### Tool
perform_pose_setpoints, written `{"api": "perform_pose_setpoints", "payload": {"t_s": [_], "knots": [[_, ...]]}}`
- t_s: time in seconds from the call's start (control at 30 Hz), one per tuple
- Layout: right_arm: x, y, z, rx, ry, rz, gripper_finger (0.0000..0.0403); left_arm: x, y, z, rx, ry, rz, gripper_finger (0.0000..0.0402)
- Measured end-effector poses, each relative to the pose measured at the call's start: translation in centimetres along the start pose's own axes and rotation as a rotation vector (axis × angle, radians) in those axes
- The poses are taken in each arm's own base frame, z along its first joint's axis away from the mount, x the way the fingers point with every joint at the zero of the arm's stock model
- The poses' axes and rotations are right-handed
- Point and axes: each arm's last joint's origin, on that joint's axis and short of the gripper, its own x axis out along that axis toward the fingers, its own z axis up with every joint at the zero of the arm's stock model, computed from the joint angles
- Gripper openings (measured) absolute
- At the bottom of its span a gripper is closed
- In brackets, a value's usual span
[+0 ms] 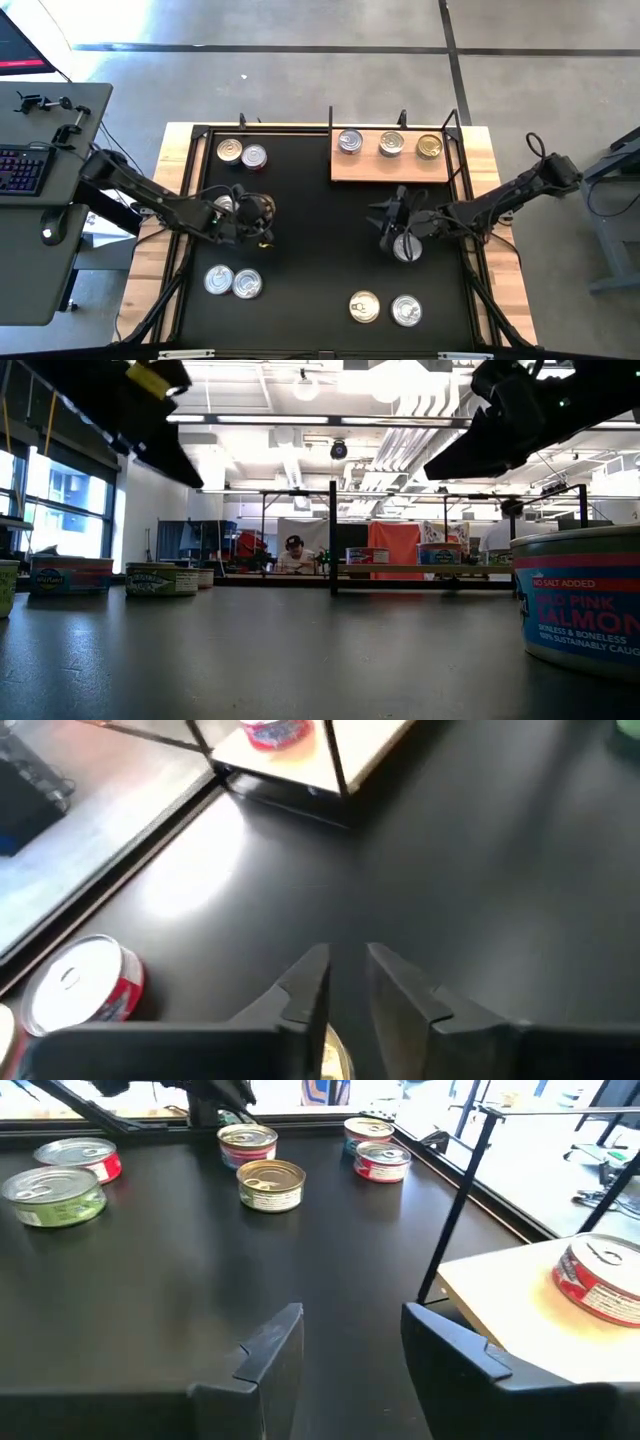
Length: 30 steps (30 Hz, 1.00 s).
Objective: Stack canned seafood by type on shelf
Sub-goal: Put the red tuna can on the shelf
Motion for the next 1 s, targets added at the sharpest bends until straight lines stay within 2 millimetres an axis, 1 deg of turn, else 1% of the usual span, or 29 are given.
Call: {"api": "perform_pose_setpoints", "payload": {"t_s": [0.07, 0.13, 0.23, 0.33, 0.5, 0.63, 0.8, 1.0], "knots": [[0.1, -0.1, 0.1, 0.008, -0.004, -0.004, 0.0163, 0.3, 0.0, -0.7, 0.010, 0.009, 0.003, 0.0088], [0.1, -0.2, 0.1, 0.009, -0.004, -0.007, 0.0163, 0.6, 0.0, -1.0, -0.024, 0.006, 0.006, 0.0106], [0.1, -0.2, 0.1, 0.030, -0.003, -0.003, 0.0163, 1.1, 0.5, -1.5, -0.136, 0.011, 0.043, 0.0129], [0.1, -0.2, 0.1, 0.074, -0.001, 0.007, 0.0163, 1.6, 1.1, -1.6, -0.245, 0.012, 0.093, 0.0142], [0.1, 0.2, 0.0, 0.143, 0.029, 0.124, 0.0163, 1.5, 1.9, -1.5, -0.318, 0.003, 0.139, 0.0145], [0.0, 0.4, 0.0, 0.162, 0.039, 0.161, 0.0163, 1.4, 2.7, -1.0, -0.363, -0.009, 0.152, 0.0145], [-0.3, 0.7, -0.1, 0.152, 0.026, 0.136, 0.0163, 1.4, 3.4, -0.4, -0.410, -0.028, 0.159, 0.0145], [-0.6, 1.0, -0.1, 0.169, 0.010, 0.095, 0.0163, 2.0, 3.7, 0.4, -0.430, -0.066, 0.170, 0.0145]]}}
